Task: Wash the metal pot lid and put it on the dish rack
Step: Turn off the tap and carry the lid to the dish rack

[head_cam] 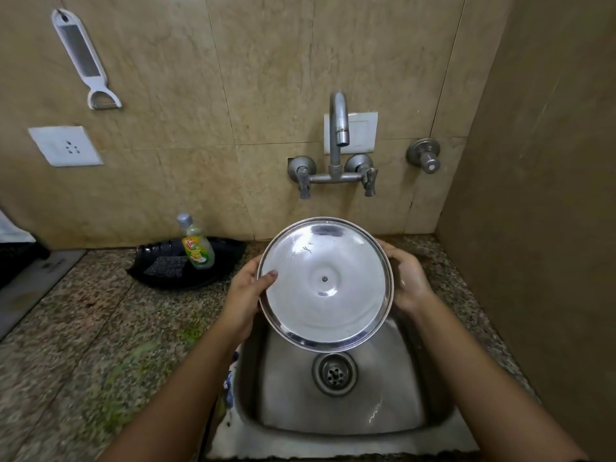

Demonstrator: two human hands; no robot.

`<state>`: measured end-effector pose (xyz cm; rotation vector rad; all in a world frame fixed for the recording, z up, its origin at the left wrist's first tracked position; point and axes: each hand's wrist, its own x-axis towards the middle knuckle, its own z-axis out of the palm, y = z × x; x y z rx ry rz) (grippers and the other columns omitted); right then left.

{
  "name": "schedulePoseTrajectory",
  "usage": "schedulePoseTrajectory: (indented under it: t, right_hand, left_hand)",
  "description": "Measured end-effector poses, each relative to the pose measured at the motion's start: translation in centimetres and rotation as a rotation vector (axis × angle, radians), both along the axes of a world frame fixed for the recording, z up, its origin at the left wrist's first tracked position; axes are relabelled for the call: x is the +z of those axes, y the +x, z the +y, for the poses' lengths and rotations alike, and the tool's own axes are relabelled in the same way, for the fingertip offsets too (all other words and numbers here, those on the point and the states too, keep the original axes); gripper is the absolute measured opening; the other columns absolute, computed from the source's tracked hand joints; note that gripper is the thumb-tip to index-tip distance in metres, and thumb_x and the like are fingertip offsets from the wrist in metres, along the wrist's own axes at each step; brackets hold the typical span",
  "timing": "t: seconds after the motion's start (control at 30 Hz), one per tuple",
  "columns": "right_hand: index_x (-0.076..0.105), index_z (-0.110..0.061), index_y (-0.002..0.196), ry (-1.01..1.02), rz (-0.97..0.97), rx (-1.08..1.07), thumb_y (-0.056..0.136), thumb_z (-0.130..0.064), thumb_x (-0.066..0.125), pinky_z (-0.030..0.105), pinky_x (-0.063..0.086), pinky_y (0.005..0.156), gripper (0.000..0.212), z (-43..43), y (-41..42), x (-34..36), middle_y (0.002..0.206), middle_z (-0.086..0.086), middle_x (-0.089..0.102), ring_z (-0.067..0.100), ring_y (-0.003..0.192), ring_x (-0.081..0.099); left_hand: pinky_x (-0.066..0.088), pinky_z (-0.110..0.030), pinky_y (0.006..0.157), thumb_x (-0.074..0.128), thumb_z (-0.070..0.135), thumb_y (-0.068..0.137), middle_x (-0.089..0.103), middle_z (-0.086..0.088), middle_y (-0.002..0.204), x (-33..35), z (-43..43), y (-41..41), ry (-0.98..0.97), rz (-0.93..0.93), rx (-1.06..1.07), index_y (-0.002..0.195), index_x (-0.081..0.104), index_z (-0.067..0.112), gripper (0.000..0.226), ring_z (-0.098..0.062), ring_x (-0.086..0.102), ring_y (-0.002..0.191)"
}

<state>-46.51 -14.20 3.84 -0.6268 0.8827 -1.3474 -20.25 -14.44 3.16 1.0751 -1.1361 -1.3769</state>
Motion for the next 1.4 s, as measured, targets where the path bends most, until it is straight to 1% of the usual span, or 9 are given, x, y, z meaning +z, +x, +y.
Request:
schedulePoseTrajectory:
  t: [0.13, 0.3, 0.5, 0.6, 0.77, 0.93, 1.07, 1.2, 1.4]
  right_hand:
    - [0.071, -0.011, 0.101, -0.101, 0.380, 0.072, 0.092, -0.025, 0.054, 0.035, 0.055, 0.078, 0.023, 0.1, 0.0, 2.1, 0.093, 0.007, 0.074, 0.021, 0.082, 0.070]
    - [0.068, -0.002, 0.100, -0.329, 0.760, -0.042, 0.081, 0.006, 0.064, 0.040, 0.054, 0.078, 0.020, 0.0, 1.5, 3.3, 0.086, 0.013, 0.071, 0.024, 0.078, 0.068]
    - [0.070, -0.019, 0.099, -0.491, 1.130, -0.104, 0.082, -0.011, 0.068, 0.046, 0.055, 0.080, 0.019, -0.4, 2.3, 3.3, 0.091, -0.001, 0.073, 0.017, 0.087, 0.067]
    - [0.068, -0.025, 0.097, -0.549, 1.032, -0.137, 0.084, -0.007, 0.067, 0.036, 0.055, 0.080, 0.022, 0.1, 2.4, 3.9, 0.090, -0.007, 0.071, 0.012, 0.087, 0.066]
    - [0.068, -0.016, 0.097, -0.799, 0.900, -0.055, 0.083, -0.001, 0.066, 0.023, 0.051, 0.082, 0.021, 0.4, 5.3, 5.6, 0.091, -0.006, 0.069, 0.004, 0.089, 0.065]
    - [0.069, -0.020, 0.087, -1.082, 0.971, 0.027, 0.080, 0.005, 0.061, 0.045, 0.036, 0.106, 0.027, -2.8, 12.5, 7.1, 0.121, 0.002, 0.065, 0.023, 0.126, 0.048]
    - [0.060, -0.025, 0.108, -0.600, 0.520, -0.045, 0.078, 0.014, 0.051, 0.024, 0.039, 0.107, 0.050, -5.9, 21.6, 7.7, 0.131, -0.019, 0.048, 0.007, 0.131, 0.043]
    - [0.056, -0.013, 0.114, -0.048, 0.164, 0.139, 0.094, -0.007, 0.045, 0.031, 0.058, 0.069, 0.024, -9.5, 31.9, 9.3, 0.103, 0.011, 0.064, 0.021, 0.087, 0.064]
    - [0.051, -0.005, 0.087, 0.118, -0.126, 0.224, 0.089, 0.015, 0.034, 0.022, 0.049, 0.038, 0.026, -12.5, 46.4, 14.4, 0.070, 0.010, 0.049, 0.017, 0.053, 0.049]
  left_hand:
    - [0.056, -0.022, 0.062, 0.055, 0.002, 0.090, 0.074, 0.006, 0.091, -0.4, 0.2, 0.3, -0.062, -0.040, 0.044, 0.113, 0.058, 0.018, 0.029, -0.009, 0.070, 0.078]
    - [0.057, -0.019, 0.064, 0.051, 0.001, 0.092, 0.076, 0.008, 0.087, -1.3, 0.4, 0.7, -0.026, -0.025, 0.008, 0.109, 0.059, 0.015, 0.023, -0.006, 0.071, 0.079]
    - [0.047, -0.038, 0.097, 0.060, 0.005, 0.087, 0.066, -0.002, 0.124, -2.0, -0.3, 1.8, 0.125, -0.145, -0.004, 0.131, 0.054, 0.017, 0.046, -0.018, 0.061, 0.114]
    - [0.047, -0.040, 0.094, 0.050, 0.023, 0.094, 0.061, -0.007, 0.131, -1.7, -0.9, 2.3, 0.358, -0.084, 0.079, 0.125, 0.056, 0.014, 0.032, -0.025, 0.057, 0.116]
    - [0.056, -0.037, 0.077, 0.029, 0.061, 0.092, 0.070, -0.022, 0.107, 0.5, -0.9, 4.1, 0.632, 0.189, -0.057, 0.119, 0.059, 0.001, 0.072, -0.032, 0.070, 0.092]
    - [0.059, -0.025, 0.058, 0.038, 0.010, 0.098, 0.073, -0.023, 0.087, 4.6, -2.5, 10.2, 0.493, 0.553, 0.245, 0.137, 0.042, -0.007, 0.042, -0.024, 0.074, 0.069]
    - [0.041, -0.036, 0.093, 0.034, 0.006, 0.100, 0.059, -0.020, 0.131, 7.9, -3.9, 16.8, 0.347, 0.510, 0.379, 0.134, 0.044, -0.004, 0.037, -0.029, 0.061, 0.098]
    - [0.043, -0.041, 0.089, 0.036, 0.002, 0.098, 0.069, -0.017, 0.110, 10.2, -6.1, 26.3, 0.205, 0.467, 0.513, 0.119, 0.054, 0.002, 0.027, -0.024, 0.058, 0.081]
    - [0.051, -0.035, 0.063, 0.041, 0.008, 0.097, 0.065, -0.008, 0.093, 15.8, -8.1, 40.0, 0.013, 0.258, 0.547, 0.122, 0.056, 0.008, 0.028, -0.022, 0.062, 0.081]
